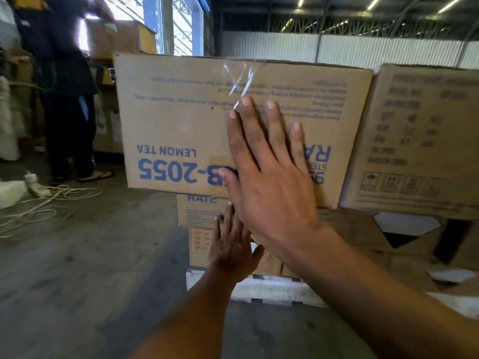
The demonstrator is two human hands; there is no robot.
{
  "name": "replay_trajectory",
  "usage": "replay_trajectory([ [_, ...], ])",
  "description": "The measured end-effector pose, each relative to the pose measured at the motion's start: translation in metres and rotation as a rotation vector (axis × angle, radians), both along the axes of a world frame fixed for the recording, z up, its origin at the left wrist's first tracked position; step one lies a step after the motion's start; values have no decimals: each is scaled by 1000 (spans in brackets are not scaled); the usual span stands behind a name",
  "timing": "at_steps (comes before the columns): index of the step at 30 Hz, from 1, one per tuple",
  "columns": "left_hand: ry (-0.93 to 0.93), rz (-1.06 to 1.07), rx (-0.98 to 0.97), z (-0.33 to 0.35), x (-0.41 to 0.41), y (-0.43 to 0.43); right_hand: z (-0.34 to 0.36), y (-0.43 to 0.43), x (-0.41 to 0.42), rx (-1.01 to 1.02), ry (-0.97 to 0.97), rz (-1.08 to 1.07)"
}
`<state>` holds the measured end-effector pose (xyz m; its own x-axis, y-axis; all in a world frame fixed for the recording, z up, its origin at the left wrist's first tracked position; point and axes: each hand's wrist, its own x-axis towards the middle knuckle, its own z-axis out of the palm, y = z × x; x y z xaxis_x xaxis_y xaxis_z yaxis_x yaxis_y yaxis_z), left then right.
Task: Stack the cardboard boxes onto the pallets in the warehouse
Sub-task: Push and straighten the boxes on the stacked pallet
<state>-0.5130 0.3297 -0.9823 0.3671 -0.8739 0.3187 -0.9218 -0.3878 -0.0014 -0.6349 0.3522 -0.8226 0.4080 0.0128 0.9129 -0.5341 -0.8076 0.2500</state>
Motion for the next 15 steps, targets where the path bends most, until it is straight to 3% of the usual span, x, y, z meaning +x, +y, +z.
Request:
replay_trajectory([
  [8,-48,-87,-44,-11,31,-7,1,-7,9,-42,6,-15],
  [13,-49,-124,-338,-37,42,-35,2,-15,14,-58,11,-35],
  [15,-30,-128,-366,-39,47,-45,3,-22,16,-68,33,-67],
])
